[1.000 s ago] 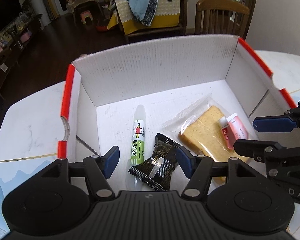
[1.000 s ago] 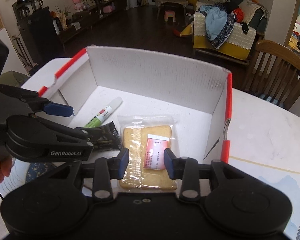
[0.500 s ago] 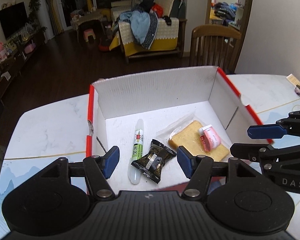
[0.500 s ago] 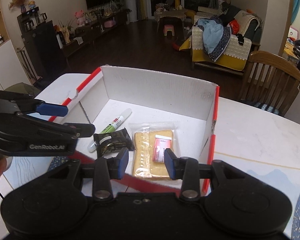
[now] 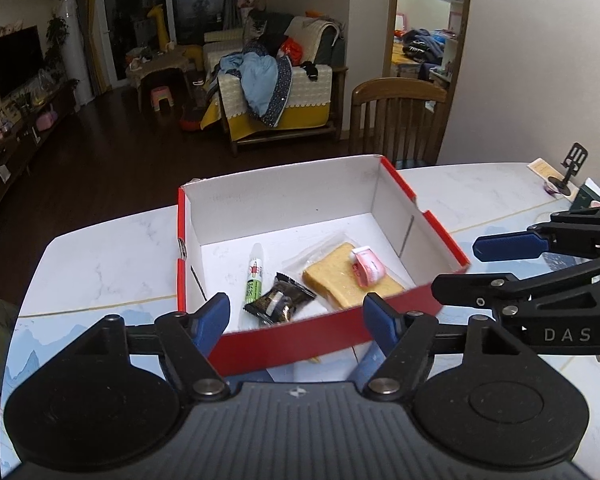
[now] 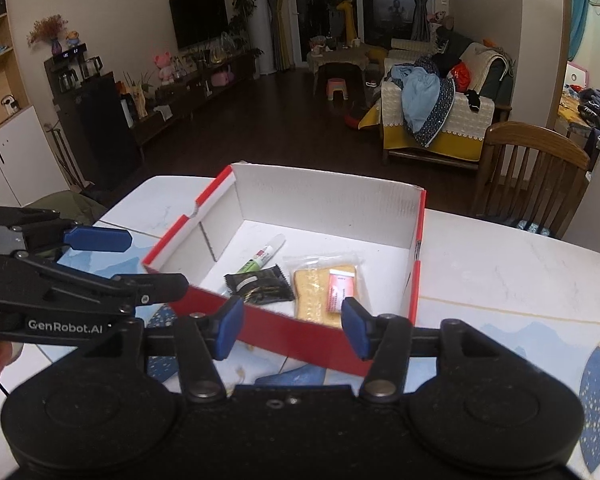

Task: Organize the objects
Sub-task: 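Withdraw both tools from the box toward the remaining items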

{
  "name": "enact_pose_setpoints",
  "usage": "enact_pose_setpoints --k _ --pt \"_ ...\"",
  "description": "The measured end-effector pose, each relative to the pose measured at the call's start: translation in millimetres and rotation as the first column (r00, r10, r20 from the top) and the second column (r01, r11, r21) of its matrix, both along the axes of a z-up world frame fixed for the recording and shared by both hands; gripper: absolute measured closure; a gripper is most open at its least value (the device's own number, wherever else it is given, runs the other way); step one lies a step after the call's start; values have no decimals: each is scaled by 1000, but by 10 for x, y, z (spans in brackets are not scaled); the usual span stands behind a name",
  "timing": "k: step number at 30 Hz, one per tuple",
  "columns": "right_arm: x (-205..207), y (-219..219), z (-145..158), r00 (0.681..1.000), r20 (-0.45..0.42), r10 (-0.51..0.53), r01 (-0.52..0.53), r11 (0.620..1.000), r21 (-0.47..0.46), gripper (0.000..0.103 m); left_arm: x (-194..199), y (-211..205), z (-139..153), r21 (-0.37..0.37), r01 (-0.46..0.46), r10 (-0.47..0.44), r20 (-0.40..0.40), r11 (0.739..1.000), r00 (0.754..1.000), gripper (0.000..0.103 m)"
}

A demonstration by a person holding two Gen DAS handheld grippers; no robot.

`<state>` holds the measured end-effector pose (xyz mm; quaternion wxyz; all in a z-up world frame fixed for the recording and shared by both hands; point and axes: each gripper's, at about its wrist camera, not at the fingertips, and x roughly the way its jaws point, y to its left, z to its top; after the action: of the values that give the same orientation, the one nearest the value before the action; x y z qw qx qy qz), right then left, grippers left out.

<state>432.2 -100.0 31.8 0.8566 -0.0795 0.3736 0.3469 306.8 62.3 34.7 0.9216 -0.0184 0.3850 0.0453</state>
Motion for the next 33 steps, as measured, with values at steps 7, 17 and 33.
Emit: enact_pose_setpoints --k 7,17,33 --pt "-258 -112 96 1000 17 -13 12 999 41 35 -311 -60 78 -10 12 -12 27 1000 1000 30" --pt "-588 -226 183 999 36 -34 30 995 90 22 -716 -125 204 -11 18 -17 95 1000 995 25" --pt "-1110 -440 96 998 56 -37 29 991 132 5 -1268 -118 111 -53 15 -7 146 998 989 0"
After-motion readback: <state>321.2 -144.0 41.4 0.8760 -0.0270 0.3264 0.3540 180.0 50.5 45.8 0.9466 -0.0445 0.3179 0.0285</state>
